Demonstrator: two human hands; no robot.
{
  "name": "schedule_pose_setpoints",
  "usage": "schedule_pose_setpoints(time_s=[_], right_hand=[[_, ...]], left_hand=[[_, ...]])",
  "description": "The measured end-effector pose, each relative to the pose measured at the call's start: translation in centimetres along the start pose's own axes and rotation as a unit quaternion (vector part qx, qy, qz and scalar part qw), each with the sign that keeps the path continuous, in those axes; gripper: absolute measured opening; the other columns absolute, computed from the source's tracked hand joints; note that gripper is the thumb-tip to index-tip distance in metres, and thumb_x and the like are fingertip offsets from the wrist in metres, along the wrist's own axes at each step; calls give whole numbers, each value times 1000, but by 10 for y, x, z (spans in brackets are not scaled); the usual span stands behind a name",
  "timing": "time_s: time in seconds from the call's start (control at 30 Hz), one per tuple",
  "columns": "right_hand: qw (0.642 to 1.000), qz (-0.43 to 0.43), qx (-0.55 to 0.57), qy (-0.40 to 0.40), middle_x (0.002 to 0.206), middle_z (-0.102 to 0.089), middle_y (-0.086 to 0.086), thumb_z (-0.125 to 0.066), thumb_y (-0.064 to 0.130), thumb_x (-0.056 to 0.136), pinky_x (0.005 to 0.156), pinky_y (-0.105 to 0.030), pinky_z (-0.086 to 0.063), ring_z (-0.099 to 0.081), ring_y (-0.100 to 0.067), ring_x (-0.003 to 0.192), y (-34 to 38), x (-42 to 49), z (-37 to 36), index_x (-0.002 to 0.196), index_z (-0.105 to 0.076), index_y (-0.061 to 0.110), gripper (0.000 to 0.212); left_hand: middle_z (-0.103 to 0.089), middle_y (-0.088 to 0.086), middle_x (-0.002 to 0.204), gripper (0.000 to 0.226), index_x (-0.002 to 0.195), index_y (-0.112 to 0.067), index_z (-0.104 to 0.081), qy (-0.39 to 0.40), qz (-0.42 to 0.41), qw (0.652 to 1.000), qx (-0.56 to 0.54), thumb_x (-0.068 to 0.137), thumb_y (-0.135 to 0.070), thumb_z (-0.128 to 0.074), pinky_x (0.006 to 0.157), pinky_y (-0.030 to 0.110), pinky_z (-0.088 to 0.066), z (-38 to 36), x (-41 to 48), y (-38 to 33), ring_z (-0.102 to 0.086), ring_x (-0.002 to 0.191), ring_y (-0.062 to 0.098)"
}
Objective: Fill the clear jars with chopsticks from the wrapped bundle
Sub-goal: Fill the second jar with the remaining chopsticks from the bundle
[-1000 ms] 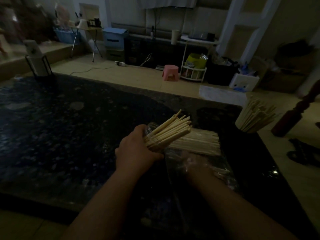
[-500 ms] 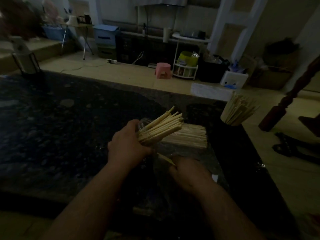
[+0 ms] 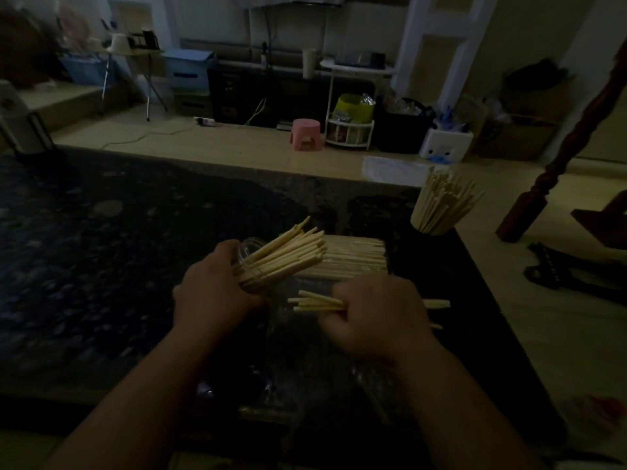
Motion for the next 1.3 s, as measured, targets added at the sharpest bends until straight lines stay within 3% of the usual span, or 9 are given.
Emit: schedule_pose_setpoints(time_s=[0.13,0.33,0.43,0.53,0.63,0.83,0.97,1.07,1.3], right_hand=[[989,8,20,-148,50,-50,5,-50,46,77,44,-19,-12,-48,-19,43,-9,4,3,54,-37,27,32],[978,3,36,-207,71,-50,-2,-52,38,78,45,-31,-34,-51,-26,57,-15,6,-7,68,-53,19,22],[966,42,21,-256,70,-50,-6,-64,39,78,56,-30,-26,-47,-27,61,-17,5,-1,64,-53,14,31],[951,57,3,-304,76,-54,-7,-51,49,89,68,-30,-16,-44,-25,70,-14,2,10,66,-54,12,43],[946,31,6,-321,80,-53,-10,-38,48,96,62,-31,-21,-44,-26,66,-9,-2,17,72,-58,10,49],[959,-7,64,-277,93,-52,3,-49,37,92,49,-24,-39,-52,-17,67,-8,3,3,92,-57,21,18],[946,-19,222,-234,93,-56,19,-61,25,92,69,-5,-37,-53,5,84,-13,9,-8,102,-62,16,13],[912,-3,255,-321,104,-49,5,-52,24,94,86,-4,-37,-47,3,91,-8,5,-7,107,-68,6,27],[838,-86,424,-333,84,-64,15,-51,33,95,76,-11,-46,-62,2,84,-9,10,-10,84,-60,36,14]], left_hand=[[-60,-2,120,95,134,-39,-38,10,-8,1000,7,52,-54,-84,91,50,-49,-5,1,-1,-57,110,24],[-62,-5,118,92,132,-41,-39,5,-27,999,26,51,-50,-82,90,46,-49,-13,-1,0,-58,108,23],[-60,-8,117,90,132,-42,-37,12,-33,999,20,54,-54,-80,90,47,-49,-14,0,2,-57,108,21],[-60,-10,113,88,130,-43,-37,15,-35,999,17,55,-53,-81,90,46,-49,-13,-1,2,-57,105,18],[-59,-11,115,89,130,-42,-37,19,-36,999,19,54,-51,-82,91,48,-48,-13,-1,3,-57,106,18],[-60,-10,115,90,131,-43,-37,24,-33,999,20,54,-51,-82,93,49,-47,-14,-1,3,-57,107,19],[-59,-10,117,91,132,-42,-37,34,-30,999,19,54,-48,-82,92,49,-48,-14,0,4,-56,108,19],[-59,-10,115,86,130,-43,-38,43,-33,998,11,55,-47,-81,90,48,-49,-14,0,3,-56,106,19],[-59,-11,112,81,125,-44,-39,50,-38,998,-1,54,-47,-79,87,44,-51,-15,-2,1,-58,104,19]])
Point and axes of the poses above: each hand's wrist, its own x-axis towards the middle knuckle, its own z-axis out of the back of the hand, y = z × x, the point moved 4 cm from there along x, towards the middle knuckle
